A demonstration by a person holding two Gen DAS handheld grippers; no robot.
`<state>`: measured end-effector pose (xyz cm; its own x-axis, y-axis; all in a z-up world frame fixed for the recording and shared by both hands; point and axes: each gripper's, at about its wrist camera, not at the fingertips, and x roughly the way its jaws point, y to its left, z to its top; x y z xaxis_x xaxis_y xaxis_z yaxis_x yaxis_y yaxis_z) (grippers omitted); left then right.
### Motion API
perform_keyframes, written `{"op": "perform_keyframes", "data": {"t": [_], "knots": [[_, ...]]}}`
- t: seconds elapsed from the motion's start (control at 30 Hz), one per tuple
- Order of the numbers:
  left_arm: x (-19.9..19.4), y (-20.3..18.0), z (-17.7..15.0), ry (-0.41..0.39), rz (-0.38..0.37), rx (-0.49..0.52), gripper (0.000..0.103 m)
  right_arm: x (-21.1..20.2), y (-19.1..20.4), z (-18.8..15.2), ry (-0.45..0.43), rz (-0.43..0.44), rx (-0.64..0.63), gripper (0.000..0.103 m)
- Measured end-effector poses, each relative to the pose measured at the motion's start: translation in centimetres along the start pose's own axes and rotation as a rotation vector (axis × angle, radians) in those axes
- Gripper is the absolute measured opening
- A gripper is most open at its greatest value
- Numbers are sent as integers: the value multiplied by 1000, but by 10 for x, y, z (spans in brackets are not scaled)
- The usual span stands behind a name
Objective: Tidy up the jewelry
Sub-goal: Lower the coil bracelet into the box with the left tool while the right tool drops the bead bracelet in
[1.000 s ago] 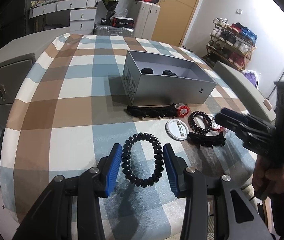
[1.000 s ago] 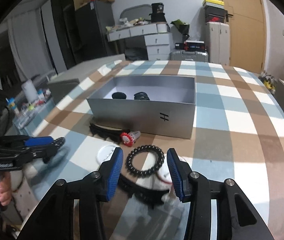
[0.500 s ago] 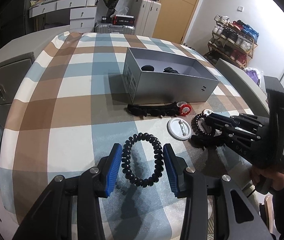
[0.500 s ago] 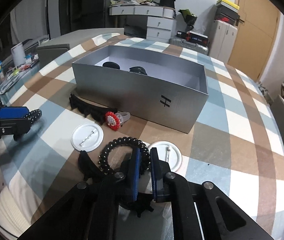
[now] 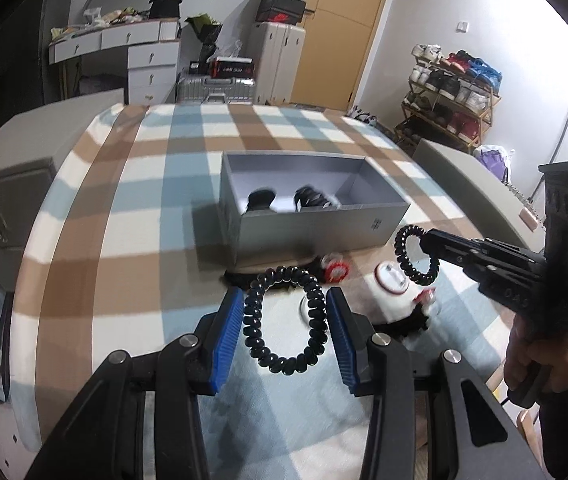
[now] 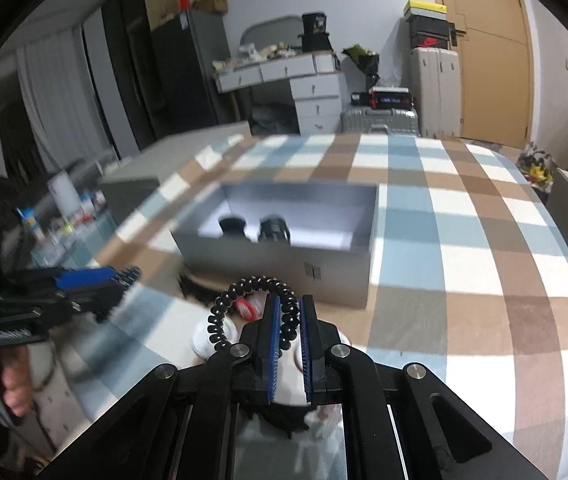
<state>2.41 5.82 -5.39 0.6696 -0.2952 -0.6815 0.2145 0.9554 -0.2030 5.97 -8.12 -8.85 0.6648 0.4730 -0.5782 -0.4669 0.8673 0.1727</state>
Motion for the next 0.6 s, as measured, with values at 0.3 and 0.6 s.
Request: {"op": "perform_keyframes", "data": {"t": [0.3, 0.6], "knots": [[16, -7, 40, -48, -21, 22, 37, -8, -16, 39, -82, 87, 59, 9], [45, -13, 70, -50, -53, 49, 37, 12, -30, 68, -90, 120, 41, 9]]}}
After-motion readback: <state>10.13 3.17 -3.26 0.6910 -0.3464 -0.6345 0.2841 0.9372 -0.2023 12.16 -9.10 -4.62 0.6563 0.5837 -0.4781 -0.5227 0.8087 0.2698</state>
